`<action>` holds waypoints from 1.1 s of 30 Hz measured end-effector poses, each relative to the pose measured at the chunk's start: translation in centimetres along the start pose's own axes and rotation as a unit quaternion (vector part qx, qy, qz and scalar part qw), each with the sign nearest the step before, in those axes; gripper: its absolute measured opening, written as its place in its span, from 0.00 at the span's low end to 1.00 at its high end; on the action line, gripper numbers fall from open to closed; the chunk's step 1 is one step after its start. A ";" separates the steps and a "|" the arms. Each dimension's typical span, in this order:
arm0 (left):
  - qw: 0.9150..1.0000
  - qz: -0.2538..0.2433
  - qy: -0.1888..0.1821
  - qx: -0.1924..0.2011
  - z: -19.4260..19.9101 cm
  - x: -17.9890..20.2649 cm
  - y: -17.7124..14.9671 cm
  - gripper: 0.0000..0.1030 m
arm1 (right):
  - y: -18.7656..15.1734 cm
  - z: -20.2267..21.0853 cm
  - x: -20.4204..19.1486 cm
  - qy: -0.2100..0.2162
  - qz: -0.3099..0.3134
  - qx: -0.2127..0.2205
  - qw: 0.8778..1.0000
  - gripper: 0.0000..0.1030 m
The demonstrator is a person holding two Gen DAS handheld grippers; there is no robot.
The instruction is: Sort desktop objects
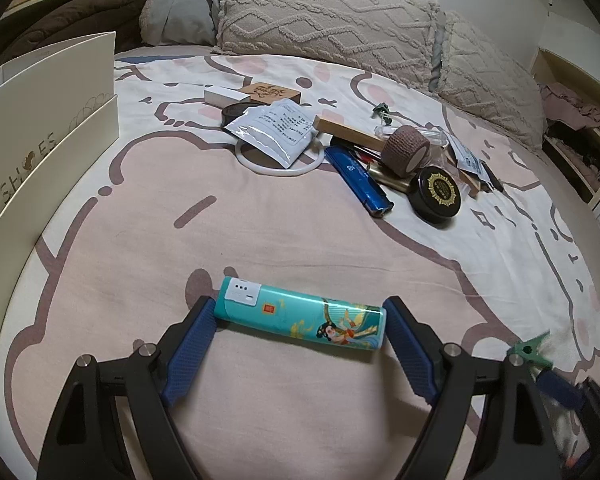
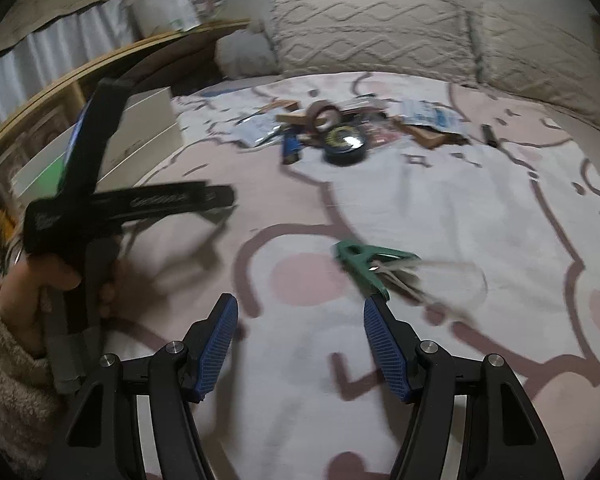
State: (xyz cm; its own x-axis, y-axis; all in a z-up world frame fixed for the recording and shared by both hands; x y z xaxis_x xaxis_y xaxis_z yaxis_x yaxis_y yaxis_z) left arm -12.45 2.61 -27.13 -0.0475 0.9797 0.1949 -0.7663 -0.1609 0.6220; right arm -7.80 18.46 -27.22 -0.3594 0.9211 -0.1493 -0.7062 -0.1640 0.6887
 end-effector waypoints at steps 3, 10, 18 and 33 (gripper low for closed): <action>1.000 0.000 0.000 -0.001 -0.1 -0.1 -0.1 0.82 | 0.3 -0.1 1.7 -0.020 -0.021 0.003 1.000 0.64; 1.000 -0.003 0.002 -0.002 -0.2 -0.1 -0.1 0.82 | 0.4 0.4 3.2 -0.044 -0.038 0.010 0.998 0.64; 1.000 -0.003 0.003 -0.003 -0.2 0.0 -0.1 0.82 | 0.6 0.9 0.9 -0.037 -0.007 -0.009 0.999 0.64; 1.000 -0.008 0.006 -0.005 -0.5 0.2 -0.2 0.82 | 1.3 -1.7 2.7 -0.063 0.011 -0.038 0.997 0.64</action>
State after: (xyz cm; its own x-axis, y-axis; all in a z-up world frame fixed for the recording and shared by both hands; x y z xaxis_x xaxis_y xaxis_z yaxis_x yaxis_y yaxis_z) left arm -12.61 2.88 -27.58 -0.0427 0.9833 0.1767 -0.7734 -0.1445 0.6172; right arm -10.73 20.15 -27.94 -0.2997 0.9532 -0.0403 -0.7452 -0.2076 0.6337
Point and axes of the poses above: each gripper's, at about its wrist camera, not at the fingertips, and z roughly against the way its jaws point, x to its right, y to its top, the point moved 7 cm from there along -z, roughly the way its jaws point, and after that the axes turned 2 degrees about -y, right-handed, at the moved point
